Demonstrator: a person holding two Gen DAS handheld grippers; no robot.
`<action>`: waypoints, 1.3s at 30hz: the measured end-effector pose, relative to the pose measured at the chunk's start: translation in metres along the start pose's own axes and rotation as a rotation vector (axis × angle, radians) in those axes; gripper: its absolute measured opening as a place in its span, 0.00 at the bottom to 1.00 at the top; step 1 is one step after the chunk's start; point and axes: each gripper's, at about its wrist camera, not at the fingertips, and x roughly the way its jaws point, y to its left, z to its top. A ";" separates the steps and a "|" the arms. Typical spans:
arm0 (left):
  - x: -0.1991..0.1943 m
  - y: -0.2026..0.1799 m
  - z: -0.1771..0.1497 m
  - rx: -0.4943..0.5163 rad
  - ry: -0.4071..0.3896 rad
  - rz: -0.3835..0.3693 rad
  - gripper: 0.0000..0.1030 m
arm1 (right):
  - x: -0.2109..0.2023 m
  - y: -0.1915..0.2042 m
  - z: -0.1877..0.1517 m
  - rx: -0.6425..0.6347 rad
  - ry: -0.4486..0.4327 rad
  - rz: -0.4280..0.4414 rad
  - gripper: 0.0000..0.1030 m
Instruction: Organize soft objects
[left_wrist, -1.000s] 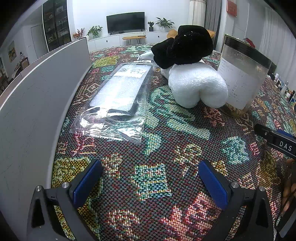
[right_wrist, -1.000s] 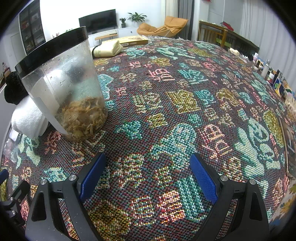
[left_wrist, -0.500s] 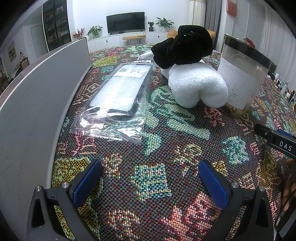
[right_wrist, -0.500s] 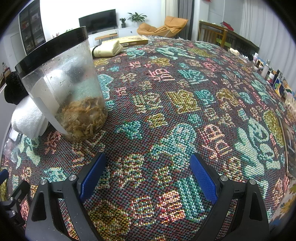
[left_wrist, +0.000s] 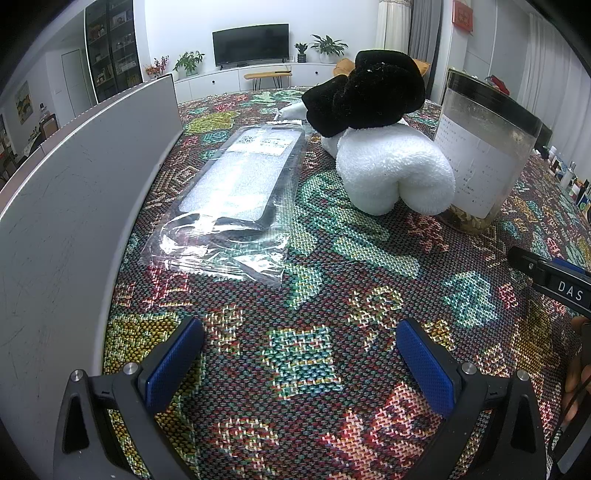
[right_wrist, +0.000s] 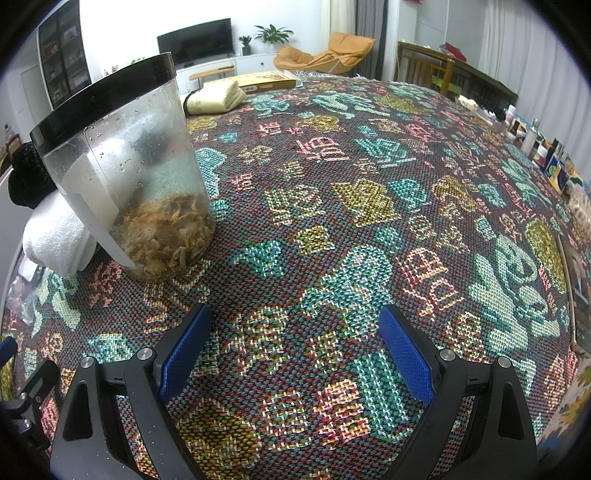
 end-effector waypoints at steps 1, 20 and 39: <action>0.000 0.000 0.000 0.000 0.000 0.000 1.00 | 0.000 0.000 0.000 0.000 0.000 0.000 0.91; 0.000 0.000 0.000 0.000 0.000 0.001 1.00 | 0.000 0.000 0.000 0.000 0.000 0.000 0.91; -0.003 0.030 0.169 -0.359 0.048 -0.281 0.89 | 0.000 0.000 0.000 0.000 0.000 0.001 0.91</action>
